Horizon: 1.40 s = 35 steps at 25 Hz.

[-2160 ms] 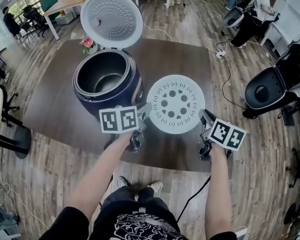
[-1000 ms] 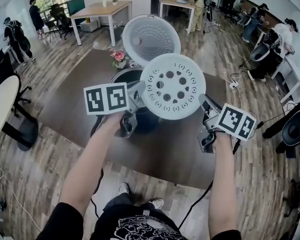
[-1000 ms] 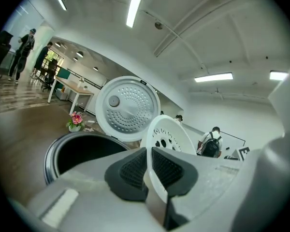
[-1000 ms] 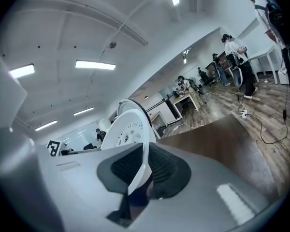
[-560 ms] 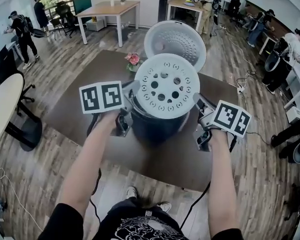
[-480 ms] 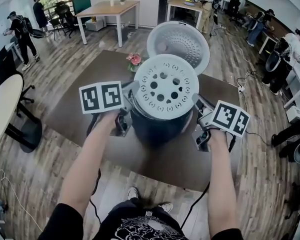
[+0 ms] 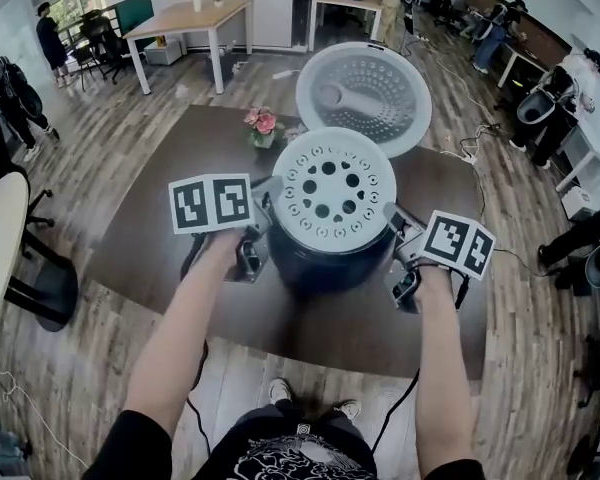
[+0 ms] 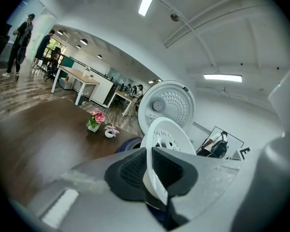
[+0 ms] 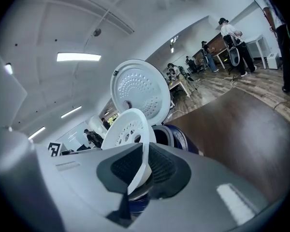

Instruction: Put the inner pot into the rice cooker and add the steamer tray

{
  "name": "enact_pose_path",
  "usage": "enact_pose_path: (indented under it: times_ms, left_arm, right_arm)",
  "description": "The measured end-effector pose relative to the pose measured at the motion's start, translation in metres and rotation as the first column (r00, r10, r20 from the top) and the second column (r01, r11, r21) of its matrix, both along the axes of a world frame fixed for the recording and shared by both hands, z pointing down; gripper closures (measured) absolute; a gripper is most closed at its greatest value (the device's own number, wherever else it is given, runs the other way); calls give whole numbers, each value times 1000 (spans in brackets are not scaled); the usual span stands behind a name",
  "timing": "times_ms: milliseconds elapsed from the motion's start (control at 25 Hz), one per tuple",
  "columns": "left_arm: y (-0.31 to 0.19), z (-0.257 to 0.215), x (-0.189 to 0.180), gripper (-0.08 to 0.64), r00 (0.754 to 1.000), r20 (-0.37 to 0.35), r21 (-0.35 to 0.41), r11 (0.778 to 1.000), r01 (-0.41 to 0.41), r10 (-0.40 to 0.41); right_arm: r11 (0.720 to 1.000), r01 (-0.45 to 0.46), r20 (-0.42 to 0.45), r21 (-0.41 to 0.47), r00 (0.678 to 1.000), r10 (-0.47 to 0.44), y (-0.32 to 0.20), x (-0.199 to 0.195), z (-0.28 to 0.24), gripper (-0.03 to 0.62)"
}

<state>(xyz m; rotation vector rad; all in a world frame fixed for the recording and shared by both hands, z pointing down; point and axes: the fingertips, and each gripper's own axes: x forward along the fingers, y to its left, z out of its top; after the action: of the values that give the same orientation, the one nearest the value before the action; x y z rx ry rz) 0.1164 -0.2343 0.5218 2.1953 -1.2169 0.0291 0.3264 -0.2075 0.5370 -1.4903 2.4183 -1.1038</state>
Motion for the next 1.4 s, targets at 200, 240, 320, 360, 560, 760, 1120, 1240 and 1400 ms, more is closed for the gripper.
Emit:
enact_pose_path:
  times_ms: [200, 240, 320, 360, 560, 760, 1120, 1240, 1400]
  left_arm:
    - [-9, -23, 2, 513, 1000, -4, -32, 999, -16, 16]
    - [-12, -22, 3, 511, 1000, 0, -35, 999, -21, 21]
    - [-17, -18, 3, 505, 1000, 13, -34, 999, -27, 28]
    - [-17, -17, 3, 503, 999, 21, -33, 999, -30, 31]
    - [-15, -10, 8, 486, 995, 91, -3, 999, -43, 43]
    - [-19, -9, 11, 469, 979, 201, 45, 997, -56, 46]
    - [-23, -4, 9, 462, 972, 227, 37, 997, -71, 60]
    - [-24, -6, 10, 460, 973, 226, 54, 996, -65, 52]
    - [-26, -8, 9, 439, 972, 230, 73, 995, -61, 43]
  right_arm:
    - [999, -16, -17, -29, 1000, 16, -4, 2, -28, 551]
    - [999, -21, -22, -32, 1000, 20, -6, 2, -28, 549]
    - [999, -29, -36, -32, 999, 27, -8, 1, -26, 545]
    - [999, -32, -45, -30, 999, 30, -8, 1, -25, 543]
    - [999, -46, -100, -21, 994, 43, -6, 4, -18, 532]
    - [998, -66, -211, 3, 975, 66, -11, 7, -16, 522]
    - [997, -77, -238, 12, 968, 77, -16, 7, -17, 518]
    - [997, -79, -261, 27, 962, 83, -16, 9, -17, 512]
    - [997, -57, -269, 49, 961, 68, -17, 4, -20, 466]
